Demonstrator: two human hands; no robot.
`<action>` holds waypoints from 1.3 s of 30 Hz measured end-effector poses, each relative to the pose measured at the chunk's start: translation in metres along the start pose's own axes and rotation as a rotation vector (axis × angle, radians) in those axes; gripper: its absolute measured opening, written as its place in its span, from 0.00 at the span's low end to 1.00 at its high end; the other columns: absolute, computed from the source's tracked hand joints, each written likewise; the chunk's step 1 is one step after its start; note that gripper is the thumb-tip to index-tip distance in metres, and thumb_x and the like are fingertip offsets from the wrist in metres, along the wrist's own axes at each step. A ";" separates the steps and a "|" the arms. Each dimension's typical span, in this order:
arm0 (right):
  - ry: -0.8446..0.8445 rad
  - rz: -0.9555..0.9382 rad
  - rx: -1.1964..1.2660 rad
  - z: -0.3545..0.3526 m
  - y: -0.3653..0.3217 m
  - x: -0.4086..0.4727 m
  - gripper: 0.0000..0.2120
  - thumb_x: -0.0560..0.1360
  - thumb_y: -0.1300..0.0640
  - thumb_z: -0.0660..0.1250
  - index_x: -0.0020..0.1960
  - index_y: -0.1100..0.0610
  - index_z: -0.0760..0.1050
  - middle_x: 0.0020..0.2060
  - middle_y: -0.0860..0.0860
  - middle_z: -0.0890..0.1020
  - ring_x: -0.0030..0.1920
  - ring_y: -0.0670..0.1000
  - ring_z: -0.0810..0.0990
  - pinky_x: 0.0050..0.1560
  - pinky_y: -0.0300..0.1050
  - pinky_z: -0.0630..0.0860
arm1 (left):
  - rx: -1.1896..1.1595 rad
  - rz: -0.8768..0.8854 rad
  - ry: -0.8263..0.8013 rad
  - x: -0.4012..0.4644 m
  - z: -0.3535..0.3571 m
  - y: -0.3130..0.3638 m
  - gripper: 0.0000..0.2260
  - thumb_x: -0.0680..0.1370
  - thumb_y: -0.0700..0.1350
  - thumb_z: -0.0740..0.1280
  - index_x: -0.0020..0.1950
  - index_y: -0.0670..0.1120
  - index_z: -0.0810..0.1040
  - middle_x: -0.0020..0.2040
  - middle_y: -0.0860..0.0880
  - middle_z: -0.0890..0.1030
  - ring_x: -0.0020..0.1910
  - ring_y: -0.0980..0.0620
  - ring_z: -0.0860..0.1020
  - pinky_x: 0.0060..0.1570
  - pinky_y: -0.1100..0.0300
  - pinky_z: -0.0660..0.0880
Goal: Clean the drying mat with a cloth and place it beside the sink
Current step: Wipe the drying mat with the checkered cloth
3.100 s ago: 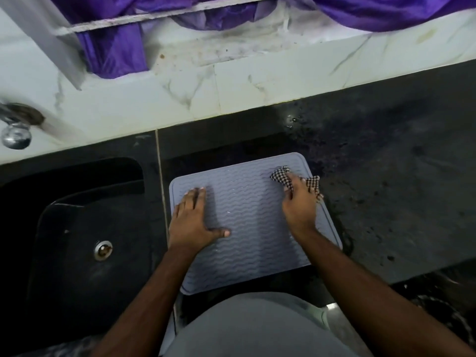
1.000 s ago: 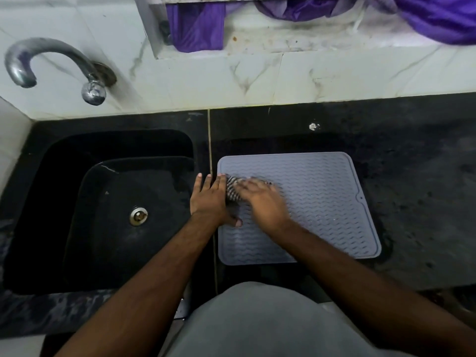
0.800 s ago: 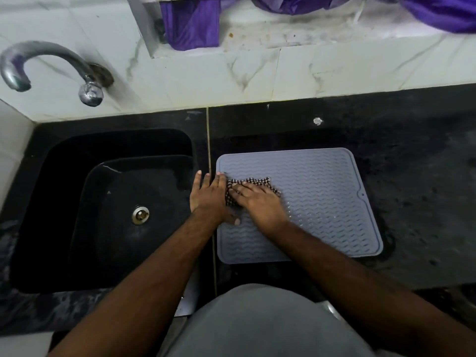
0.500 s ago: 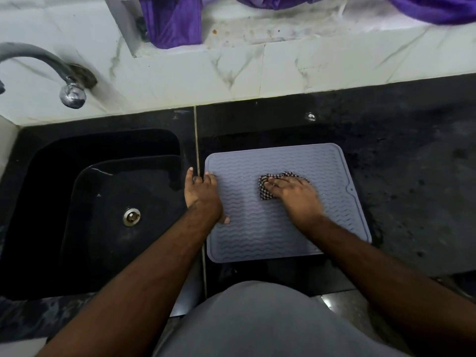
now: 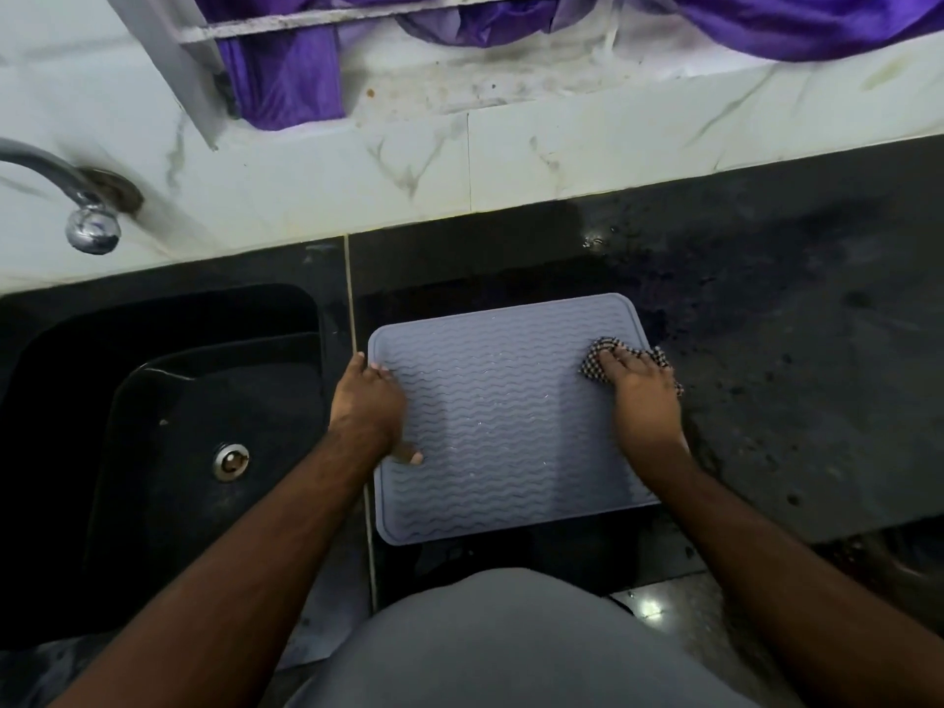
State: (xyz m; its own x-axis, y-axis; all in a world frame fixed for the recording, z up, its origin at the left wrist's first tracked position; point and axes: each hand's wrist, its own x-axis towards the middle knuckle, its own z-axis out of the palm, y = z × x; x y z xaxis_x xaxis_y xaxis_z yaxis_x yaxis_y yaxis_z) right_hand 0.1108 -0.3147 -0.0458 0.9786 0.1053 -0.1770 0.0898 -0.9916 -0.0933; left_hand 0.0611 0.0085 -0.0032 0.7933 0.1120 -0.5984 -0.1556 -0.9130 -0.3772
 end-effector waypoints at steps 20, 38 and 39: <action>-0.158 -0.669 0.102 0.032 -0.165 -0.055 0.25 0.83 0.59 0.55 0.79 0.51 0.62 0.78 0.51 0.64 0.78 0.52 0.62 0.78 0.48 0.51 | 0.032 0.045 0.052 0.007 0.013 -0.008 0.65 0.63 0.82 0.61 0.81 0.35 0.51 0.81 0.38 0.59 0.81 0.42 0.58 0.79 0.42 0.50; -0.025 -0.007 -0.136 0.004 0.001 -0.046 0.26 0.82 0.63 0.51 0.79 0.54 0.60 0.76 0.53 0.68 0.77 0.58 0.63 0.76 0.55 0.59 | 0.115 0.138 0.108 0.011 0.014 -0.011 0.56 0.63 0.84 0.57 0.73 0.40 0.71 0.71 0.40 0.74 0.71 0.41 0.70 0.75 0.43 0.58; -0.046 0.046 -0.112 0.006 -0.007 -0.045 0.27 0.82 0.64 0.51 0.80 0.55 0.58 0.78 0.53 0.65 0.78 0.59 0.60 0.77 0.55 0.58 | 0.077 0.120 0.122 0.010 0.021 -0.013 0.61 0.64 0.84 0.56 0.78 0.36 0.63 0.76 0.37 0.68 0.75 0.39 0.65 0.77 0.42 0.55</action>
State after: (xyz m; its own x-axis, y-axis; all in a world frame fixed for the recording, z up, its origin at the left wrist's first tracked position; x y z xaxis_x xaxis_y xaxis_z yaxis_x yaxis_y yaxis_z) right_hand 0.0655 -0.3124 -0.0433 0.9728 0.0606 -0.2237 0.0680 -0.9973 0.0258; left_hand 0.0589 0.0293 -0.0191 0.8312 -0.0491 -0.5537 -0.2945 -0.8837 -0.3637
